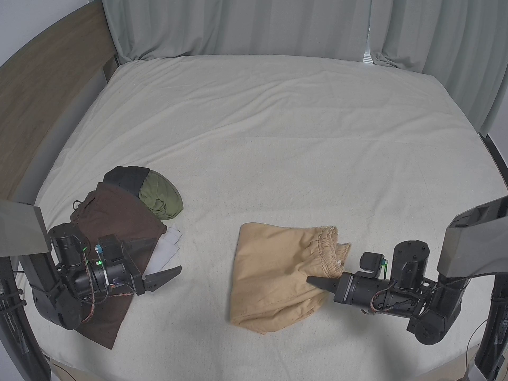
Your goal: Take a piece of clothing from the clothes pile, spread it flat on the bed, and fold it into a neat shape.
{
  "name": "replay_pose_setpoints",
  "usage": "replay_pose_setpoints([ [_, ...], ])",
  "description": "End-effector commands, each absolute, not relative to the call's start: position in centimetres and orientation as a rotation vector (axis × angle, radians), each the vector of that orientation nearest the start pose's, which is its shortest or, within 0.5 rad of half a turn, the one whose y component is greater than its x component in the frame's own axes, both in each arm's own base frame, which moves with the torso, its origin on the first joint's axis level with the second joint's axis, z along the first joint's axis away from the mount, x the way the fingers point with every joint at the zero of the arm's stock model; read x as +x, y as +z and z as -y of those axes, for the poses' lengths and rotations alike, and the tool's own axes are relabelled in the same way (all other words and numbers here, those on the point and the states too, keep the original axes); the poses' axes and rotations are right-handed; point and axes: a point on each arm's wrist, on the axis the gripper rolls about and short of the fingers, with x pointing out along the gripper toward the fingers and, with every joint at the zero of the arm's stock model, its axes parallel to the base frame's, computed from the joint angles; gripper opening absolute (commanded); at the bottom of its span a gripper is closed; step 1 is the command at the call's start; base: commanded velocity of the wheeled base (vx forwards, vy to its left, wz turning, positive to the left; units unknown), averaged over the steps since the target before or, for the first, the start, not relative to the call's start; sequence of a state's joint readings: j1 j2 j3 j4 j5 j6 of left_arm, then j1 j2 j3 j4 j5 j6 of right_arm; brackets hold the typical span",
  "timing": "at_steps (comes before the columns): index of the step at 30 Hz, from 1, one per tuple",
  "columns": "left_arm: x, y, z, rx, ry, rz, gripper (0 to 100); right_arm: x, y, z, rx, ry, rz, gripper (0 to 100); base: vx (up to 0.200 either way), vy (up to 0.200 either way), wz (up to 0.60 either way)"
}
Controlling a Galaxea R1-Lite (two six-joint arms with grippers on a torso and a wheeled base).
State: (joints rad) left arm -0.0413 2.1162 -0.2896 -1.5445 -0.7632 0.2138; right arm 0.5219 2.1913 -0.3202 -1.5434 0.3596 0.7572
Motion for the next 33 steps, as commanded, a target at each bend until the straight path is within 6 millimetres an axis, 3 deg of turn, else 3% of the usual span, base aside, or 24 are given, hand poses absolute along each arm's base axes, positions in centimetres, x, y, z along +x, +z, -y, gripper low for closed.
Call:
replay_pose_setpoints([
  [1,27.7,4.5,2.7,0.104,-0.822,-0.168,100,24.6,3.7,-15.7,0.673,0.745,-0.601,0,0.000,0.000,0.00],
  [14,27.4,4.6,3.0,0.098,-0.834,-0.175,100,24.6,7.4,-15.8,0.684,0.846,-0.479,0,0.000,0.000,0.00],
  [23,27.2,5.2,2.9,0.103,-0.830,-0.154,100,25.6,9.2,-16.0,0.689,0.889,-0.399,0,0.000,0.000,0.00],
  [28,27.3,5.2,2.8,0.102,-0.826,-0.154,100,26.3,11.7,-15.9,0.691,0.954,-0.299,0,0.000,0.000,0.00],
  [33,27.2,5.2,3.0,0.099,-0.832,-0.158,100,27.6,12.9,-15.6,0.692,0.959,-0.233,0,0.000,0.000,0.00],
])
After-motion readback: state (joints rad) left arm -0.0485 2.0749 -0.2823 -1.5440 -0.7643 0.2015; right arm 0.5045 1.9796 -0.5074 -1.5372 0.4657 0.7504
